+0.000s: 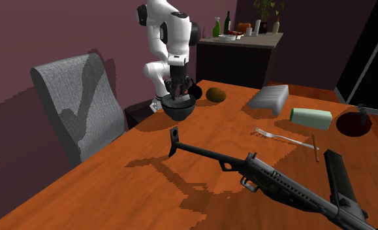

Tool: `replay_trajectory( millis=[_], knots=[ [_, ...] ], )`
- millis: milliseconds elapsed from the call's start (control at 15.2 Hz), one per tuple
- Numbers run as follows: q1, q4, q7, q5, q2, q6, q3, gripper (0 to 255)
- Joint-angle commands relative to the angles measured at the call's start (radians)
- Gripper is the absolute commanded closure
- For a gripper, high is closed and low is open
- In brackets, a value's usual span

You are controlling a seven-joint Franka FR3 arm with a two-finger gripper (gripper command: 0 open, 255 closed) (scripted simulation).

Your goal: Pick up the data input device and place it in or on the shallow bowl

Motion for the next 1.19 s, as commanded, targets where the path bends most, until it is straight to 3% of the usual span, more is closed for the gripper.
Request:
replay_trajectory(
  millis=[0, 264, 330, 660, 924, 1122],
  knots=[
    [0.000, -0.002, 0.000, 0.000, 0.001, 0.003, 0.000, 255],
    [0.000, -0.002, 0.000, 0.000, 0.001, 0.003, 0.000, 255],
    [0.000, -0.002, 0.000, 0.000, 0.001, 0.003, 0.000, 0],
    [0.000, -0.002, 0.000, 0.000, 0.001, 0.003, 0.000, 0],
    [0.004, 0.111, -0.001, 0.004, -0.014, -0.125, 0.008, 0],
    [0.004, 0.111, -0.001, 0.004, -0.014, -0.125, 0.008, 0]
  ],
)
